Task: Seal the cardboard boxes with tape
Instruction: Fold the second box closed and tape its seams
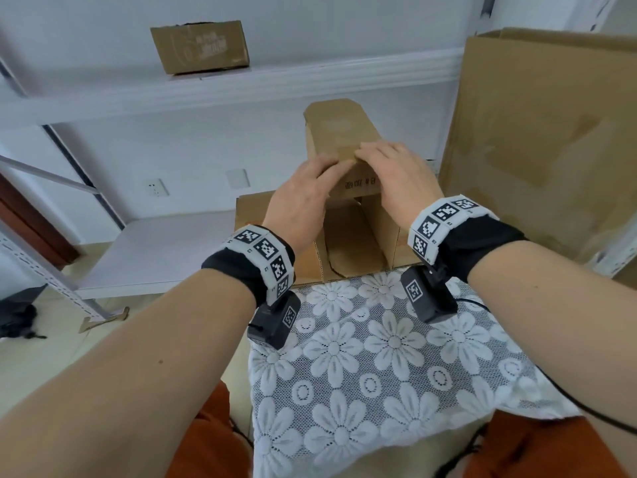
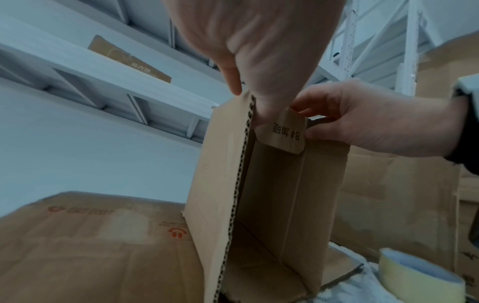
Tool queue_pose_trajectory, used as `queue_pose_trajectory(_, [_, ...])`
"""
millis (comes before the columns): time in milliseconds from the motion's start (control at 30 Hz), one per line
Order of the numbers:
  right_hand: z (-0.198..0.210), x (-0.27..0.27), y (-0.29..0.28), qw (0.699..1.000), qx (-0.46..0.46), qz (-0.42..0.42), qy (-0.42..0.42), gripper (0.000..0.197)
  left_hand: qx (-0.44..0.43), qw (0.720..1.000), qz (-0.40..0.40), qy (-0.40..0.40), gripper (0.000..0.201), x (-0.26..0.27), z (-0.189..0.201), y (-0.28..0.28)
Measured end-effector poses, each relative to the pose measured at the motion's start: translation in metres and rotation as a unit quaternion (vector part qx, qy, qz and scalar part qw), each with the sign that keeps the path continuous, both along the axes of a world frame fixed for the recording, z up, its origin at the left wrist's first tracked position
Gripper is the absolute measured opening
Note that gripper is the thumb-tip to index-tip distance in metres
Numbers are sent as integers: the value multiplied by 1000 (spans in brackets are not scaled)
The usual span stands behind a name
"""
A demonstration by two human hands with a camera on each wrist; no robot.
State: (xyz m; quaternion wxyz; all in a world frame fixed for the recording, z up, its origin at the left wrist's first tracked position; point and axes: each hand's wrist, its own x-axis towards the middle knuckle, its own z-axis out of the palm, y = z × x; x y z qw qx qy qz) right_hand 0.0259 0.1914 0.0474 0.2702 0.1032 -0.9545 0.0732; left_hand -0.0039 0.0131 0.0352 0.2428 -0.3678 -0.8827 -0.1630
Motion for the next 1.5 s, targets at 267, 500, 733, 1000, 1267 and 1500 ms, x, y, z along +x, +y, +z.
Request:
queue_pose_trajectory(267, [-20,7,-4,979,125,40,157,25,-32,998,-4,59,47,-1,-1,7])
queue_pose_trajectory(500, [-71,11,-22,982,135,118,-65,14,-10,997,-25,69,41,-8,-10,16])
queue_pose_trajectory(733, [-97,-5,-21,934,168,-14,-315,55,9,997,-23,72,45,-7,-13,17])
queue_pose_trajectory(1000, [-103,-6,-20,942,200,-28,-269,43,23,998,-20,63,47,-8,-15,17])
queue_pose_trajectory(1267, [-94,-9,-26,979,35,-99,-175,20,7,1000,11,22,48,-6,-4,10])
queue_pose_trajectory(1500, [-98,-13,-32,932,-148,-68,-324,77,-39,999,32,-19,56,-6,4,0])
